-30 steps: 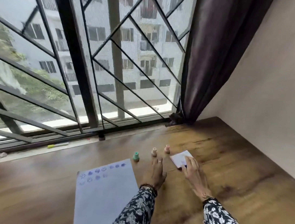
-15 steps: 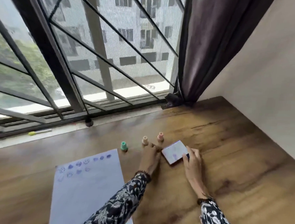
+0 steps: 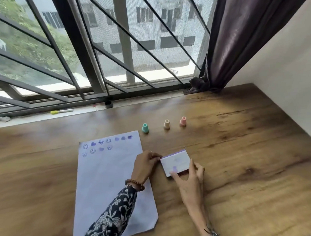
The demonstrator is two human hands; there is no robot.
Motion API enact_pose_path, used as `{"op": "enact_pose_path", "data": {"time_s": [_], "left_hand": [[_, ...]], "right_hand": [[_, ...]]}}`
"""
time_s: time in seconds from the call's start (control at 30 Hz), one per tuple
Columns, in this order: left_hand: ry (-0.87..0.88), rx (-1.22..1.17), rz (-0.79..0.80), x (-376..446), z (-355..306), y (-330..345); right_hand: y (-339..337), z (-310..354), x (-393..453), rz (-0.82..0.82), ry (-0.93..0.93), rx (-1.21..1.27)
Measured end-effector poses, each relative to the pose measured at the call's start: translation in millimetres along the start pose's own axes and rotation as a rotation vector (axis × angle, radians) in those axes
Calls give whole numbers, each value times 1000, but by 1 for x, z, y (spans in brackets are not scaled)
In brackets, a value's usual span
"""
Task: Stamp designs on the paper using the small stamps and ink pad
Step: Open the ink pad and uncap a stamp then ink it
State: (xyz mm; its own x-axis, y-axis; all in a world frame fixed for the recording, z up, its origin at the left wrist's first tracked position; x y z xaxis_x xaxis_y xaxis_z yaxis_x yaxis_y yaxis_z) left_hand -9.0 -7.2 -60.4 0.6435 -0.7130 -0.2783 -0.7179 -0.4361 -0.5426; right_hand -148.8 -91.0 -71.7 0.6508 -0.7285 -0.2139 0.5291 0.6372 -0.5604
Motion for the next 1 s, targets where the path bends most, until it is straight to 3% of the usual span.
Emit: {"op": "enact_pose_path", "data": {"time_s": [0.23,0.4,0.83,1.0], "left_hand": [[-46,-109,30,-3,-2,-8],[-47,-148,21,-5,-1,-9],[-23,-144,-9,-10,-1,-6],[-18,-164,-20,-10,-1,-6]], "right_hand": [[13,7,-4,-6,-3,-222],[9,7,-3,19,-29,-218],[-38,15,1,205,27,157],[-65,5,22,45,26,337]]}}
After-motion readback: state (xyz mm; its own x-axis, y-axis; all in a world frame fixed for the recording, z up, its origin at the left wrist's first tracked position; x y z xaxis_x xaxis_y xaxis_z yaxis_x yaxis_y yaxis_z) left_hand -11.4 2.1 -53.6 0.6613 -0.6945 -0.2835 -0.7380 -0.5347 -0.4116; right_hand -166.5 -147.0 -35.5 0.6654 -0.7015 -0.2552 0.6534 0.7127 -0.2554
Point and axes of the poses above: each hand's wrist, its own x-axis towards the middle knuckle, its own y-axis out of the palm, z = x × y, the point moved 2 cm from there along x, towards the middle knuckle, and after that the axes turned 11 degrees about z, right-handed, at the moved point
